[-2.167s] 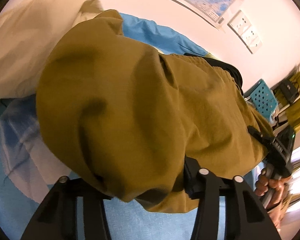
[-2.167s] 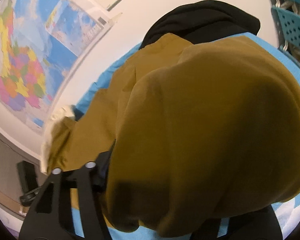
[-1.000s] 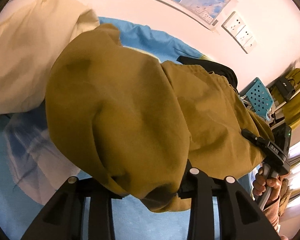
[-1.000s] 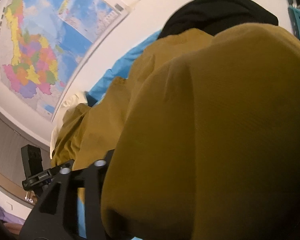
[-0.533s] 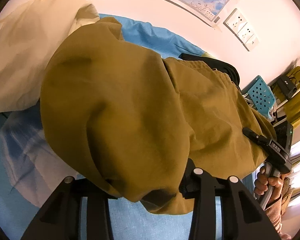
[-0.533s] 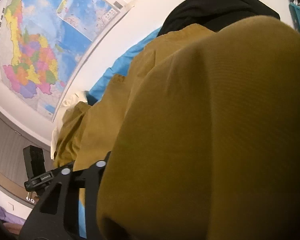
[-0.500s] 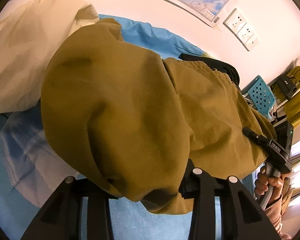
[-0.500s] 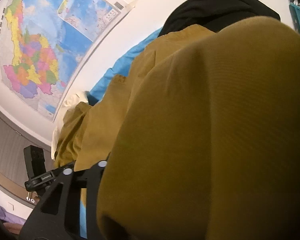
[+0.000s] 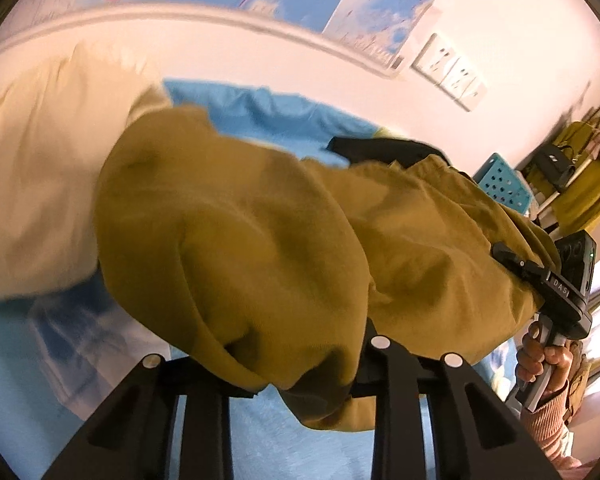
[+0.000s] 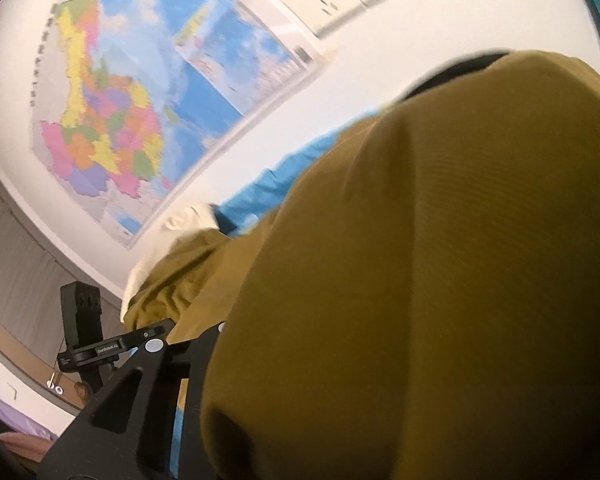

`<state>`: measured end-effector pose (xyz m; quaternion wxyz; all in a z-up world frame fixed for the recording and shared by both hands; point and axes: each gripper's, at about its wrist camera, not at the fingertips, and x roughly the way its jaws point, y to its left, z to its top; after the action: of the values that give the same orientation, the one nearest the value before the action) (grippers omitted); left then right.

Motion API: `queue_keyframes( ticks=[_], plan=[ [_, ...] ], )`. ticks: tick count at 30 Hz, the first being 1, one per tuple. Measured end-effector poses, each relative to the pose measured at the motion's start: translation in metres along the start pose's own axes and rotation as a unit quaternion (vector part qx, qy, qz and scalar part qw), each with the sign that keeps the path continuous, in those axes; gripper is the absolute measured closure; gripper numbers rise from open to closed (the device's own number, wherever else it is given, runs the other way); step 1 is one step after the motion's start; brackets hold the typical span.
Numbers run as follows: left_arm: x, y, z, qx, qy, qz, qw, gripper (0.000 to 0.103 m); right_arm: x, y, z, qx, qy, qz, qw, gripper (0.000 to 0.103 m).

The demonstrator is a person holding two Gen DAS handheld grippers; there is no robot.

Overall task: Fold large clothes
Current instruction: 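Lift the held shirt bundle off the bed with both grippers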

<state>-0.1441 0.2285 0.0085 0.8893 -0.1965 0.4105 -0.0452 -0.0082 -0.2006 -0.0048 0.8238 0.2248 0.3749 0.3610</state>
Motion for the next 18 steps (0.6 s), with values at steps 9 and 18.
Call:
queue_keyframes(
  ticks=[9,18],
  plan=[
    [-0.037,-0.025,0.038,0.047,-0.033,-0.012,0.9983,0.078,-0.036,0.034,0.032,-0.047,-0.047,0.026,0.997,0.077],
    [-0.115,-0.026,0.09,0.072,-0.121,0.008,0.99,0.079,-0.048,0.093,0.08,-0.101,-0.095,0.08,0.987,0.077]
  ],
)
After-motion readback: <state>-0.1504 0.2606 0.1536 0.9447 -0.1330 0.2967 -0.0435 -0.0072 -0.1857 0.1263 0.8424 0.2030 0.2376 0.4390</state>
